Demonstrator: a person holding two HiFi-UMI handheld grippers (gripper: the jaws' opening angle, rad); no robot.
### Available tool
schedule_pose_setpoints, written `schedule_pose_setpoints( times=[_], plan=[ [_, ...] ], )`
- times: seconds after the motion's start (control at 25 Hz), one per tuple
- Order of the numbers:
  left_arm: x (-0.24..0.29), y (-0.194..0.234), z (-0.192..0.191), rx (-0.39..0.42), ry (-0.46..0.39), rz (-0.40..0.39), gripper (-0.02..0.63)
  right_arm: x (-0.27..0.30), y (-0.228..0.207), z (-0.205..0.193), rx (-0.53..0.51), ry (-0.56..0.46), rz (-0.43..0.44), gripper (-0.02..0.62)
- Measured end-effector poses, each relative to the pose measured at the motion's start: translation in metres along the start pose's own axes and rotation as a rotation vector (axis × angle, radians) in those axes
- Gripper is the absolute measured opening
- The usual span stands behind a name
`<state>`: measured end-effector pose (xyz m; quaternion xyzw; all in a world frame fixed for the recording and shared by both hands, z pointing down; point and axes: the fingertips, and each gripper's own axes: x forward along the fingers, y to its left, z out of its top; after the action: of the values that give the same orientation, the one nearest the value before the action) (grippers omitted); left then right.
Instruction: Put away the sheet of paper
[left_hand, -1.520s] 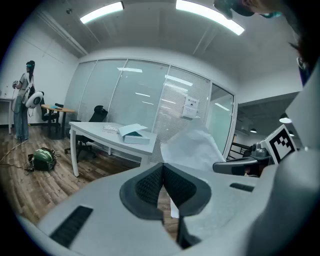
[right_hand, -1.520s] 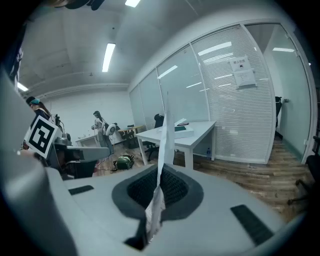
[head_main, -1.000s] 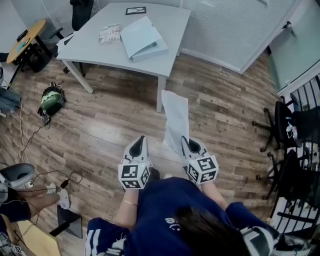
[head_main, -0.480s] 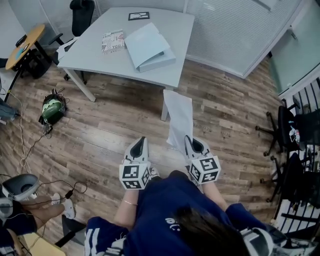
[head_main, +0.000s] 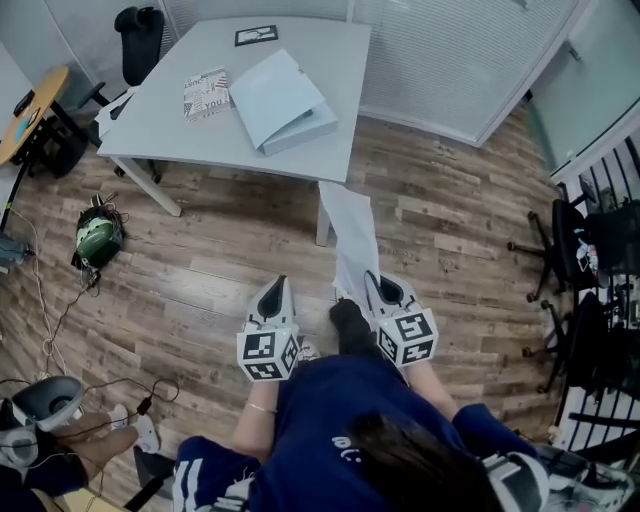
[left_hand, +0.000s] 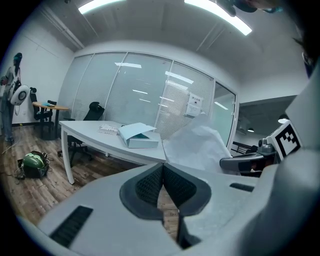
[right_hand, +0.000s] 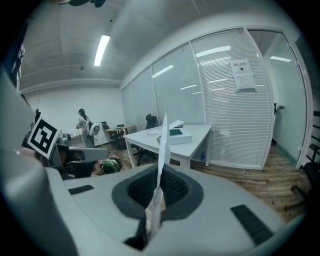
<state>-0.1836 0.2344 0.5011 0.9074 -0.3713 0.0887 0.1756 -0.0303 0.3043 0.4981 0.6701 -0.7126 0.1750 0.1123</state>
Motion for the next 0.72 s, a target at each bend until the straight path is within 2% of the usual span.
schedule_pose_setpoints(
  times=[0.44,0.72],
  plan=[
    [0.095,0.005,0.041,0.008,-0.014,0.070,0.005,0.079,-0.078,0.052,-0.026,-0.007,0.076,0.009],
    [0.158,0.008,0.065,0.015,-0.011,0.119,0.005,0.125,-0.126,0.094,-0.038,-0.054,0.129,0.008]
  ],
)
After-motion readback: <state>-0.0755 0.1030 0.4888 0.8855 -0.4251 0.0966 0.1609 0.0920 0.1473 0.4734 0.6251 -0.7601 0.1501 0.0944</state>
